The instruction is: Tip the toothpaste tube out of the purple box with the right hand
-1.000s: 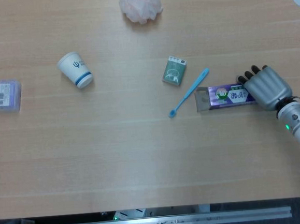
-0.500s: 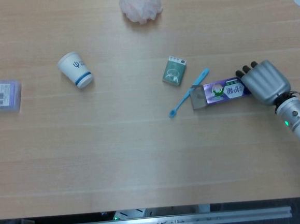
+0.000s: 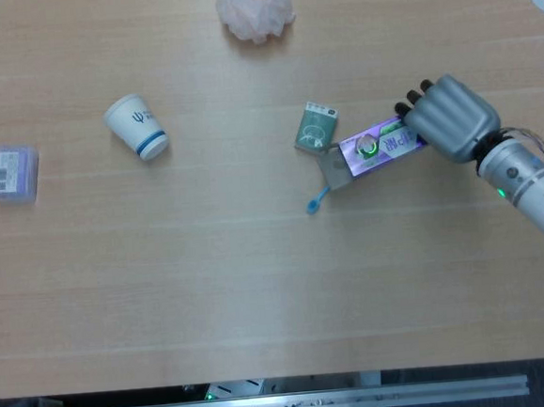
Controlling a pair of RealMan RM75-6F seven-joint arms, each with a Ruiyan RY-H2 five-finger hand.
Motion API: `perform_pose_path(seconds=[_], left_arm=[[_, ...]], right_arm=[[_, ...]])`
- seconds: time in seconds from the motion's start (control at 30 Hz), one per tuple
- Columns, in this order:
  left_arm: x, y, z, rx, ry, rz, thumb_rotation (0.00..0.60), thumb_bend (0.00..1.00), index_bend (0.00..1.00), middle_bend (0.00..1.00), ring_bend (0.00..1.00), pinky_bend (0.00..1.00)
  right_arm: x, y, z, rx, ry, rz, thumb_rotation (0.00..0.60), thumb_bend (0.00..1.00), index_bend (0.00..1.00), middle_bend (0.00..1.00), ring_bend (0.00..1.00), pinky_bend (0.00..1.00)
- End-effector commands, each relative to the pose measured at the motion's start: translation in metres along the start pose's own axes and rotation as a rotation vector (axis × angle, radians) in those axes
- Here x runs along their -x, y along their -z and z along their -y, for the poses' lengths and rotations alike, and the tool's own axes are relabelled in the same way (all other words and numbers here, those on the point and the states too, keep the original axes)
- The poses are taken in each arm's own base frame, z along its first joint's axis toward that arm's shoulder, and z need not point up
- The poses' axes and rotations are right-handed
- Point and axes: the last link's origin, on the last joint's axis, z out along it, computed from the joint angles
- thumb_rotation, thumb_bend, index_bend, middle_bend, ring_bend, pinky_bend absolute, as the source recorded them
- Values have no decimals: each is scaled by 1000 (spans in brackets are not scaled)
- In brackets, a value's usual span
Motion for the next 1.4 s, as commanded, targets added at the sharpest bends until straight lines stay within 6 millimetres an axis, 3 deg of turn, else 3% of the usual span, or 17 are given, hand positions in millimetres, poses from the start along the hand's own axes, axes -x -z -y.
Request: perform_pose_path(seconds=[0.03,0.47,0.73,0.9,1.07,1.4], left_arm=[[0,0,0,1,0,1,600,326,229,203,184,193],[1,-1,1,2,6,4,600,326,229,203,184,193],[2,-2,4,-1,10,5,600,326,229,203,184,193],[2,-3,5,1,11,7,600,326,229,203,184,193],[3,-5,4,7,14,4,600,326,229,203,184,193],[6,-9,-1,16,10,3,600,326,229,203,184,193]], right_arm=[[-32,-11,0,-36,87,17,600,359,490,428,421,680],[-63,-30,25,-56,381,65,600,358,490,428,421,680],[-71,-32,26,-17,394,78,600,355,490,427,421,680],[-65,-28,13,25,356,101,600,354,490,427,421,680],[-54,-13,6,29,198,92,600,345,490,427,421,680],[-2,31,-1,1,-72,67,600,328,473,424,418,677]])
